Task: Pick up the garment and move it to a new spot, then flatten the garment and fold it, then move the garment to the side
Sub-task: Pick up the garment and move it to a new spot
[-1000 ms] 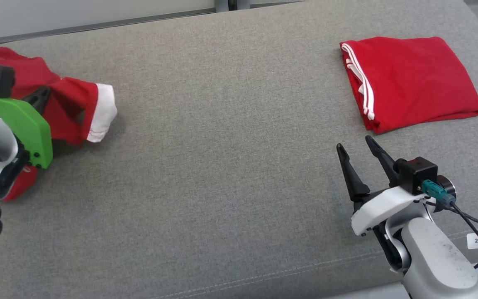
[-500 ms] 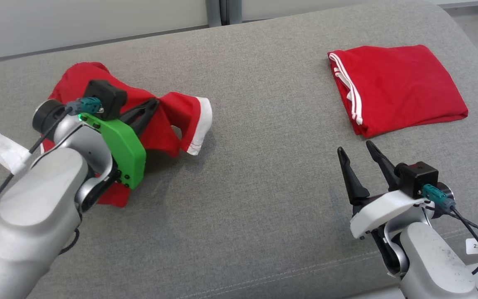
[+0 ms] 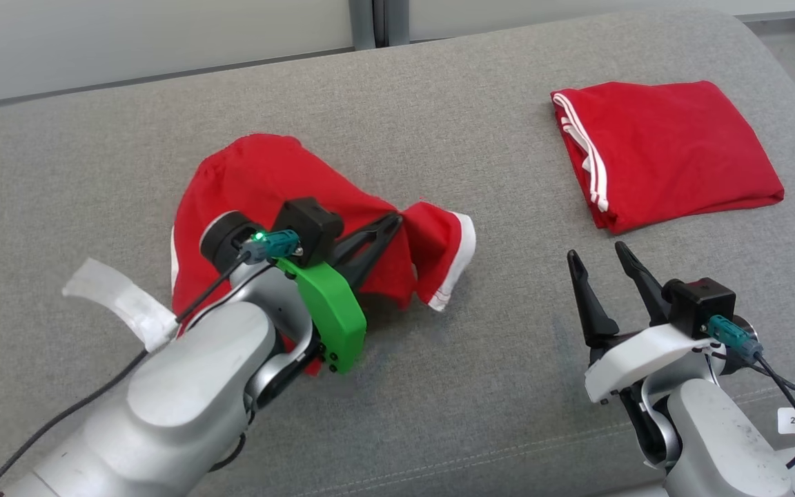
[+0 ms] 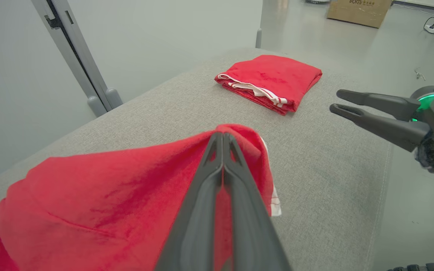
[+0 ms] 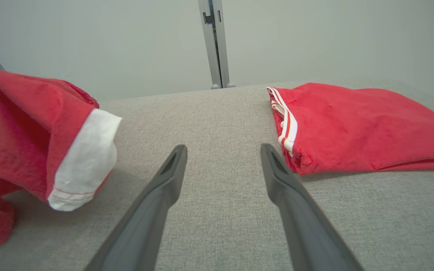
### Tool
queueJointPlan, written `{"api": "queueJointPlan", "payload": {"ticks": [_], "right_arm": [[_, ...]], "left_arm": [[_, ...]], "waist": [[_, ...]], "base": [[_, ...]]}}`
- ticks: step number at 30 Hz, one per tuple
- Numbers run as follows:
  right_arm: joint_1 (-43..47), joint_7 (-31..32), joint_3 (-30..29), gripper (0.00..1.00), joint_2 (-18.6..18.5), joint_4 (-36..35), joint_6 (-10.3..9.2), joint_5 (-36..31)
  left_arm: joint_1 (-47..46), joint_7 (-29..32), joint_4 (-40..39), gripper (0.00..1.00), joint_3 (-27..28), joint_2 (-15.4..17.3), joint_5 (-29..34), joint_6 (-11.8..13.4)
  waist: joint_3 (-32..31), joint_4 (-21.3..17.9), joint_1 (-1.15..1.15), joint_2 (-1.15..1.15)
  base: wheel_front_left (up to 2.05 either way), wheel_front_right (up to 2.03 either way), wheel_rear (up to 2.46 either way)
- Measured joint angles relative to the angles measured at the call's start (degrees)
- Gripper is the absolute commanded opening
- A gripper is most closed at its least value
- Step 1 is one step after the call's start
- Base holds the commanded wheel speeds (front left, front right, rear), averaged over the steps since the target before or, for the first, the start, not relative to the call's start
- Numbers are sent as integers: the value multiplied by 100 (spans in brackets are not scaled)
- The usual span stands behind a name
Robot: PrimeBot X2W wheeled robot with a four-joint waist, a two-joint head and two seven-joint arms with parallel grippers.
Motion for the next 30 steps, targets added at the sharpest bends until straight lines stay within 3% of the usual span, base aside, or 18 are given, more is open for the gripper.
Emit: {"api": "queueJointPlan", "payload": {"ticks": [9, 13, 19, 20, 21, 22, 30], "right_arm": [[74, 0, -35, 100, 12, -3, 0, -8], [73, 0, -13, 100, 33, 3, 0, -20], [68, 0, 68, 100, 52, 30, 0, -33], [68, 0, 81, 100, 52, 35, 0, -33], [67, 0, 89, 100, 49, 45, 0, -32], [67, 0, 91, 100, 41, 54, 0, -26], [93, 0, 77, 100, 20, 87, 0, 4]], "left_arm": [[270, -183, -76, 0, -200, -430, -22, 75], [500, -380, 207, 0, -113, -680, -367, -30], [543, -730, 1100, 0, -197, -859, -383, -158], [543, -829, 1240, 38, -225, -886, -336, -172], [542, -903, 1390, 85, -254, -913, -254, -178], [542, -949, 1512, 100, -281, -938, -229, -180], [555, -1300, 1826, 100, -198, -1116, -153, -226]], "waist": [[-34, 69, 0, 0], [-42, 57, 0, 0], [-48, 15, 0, 0], [-50, 11, 0, 0], [-54, 7, 0, 0], [-61, 6, 0, 0], [-178, 86, 0, 0]], "base": [[0, 0, 0], [0, 0, 0], [0, 0, 0], [0, 0, 0], [0, 0, 0], [0, 0, 0], [0, 0, 0]]}}
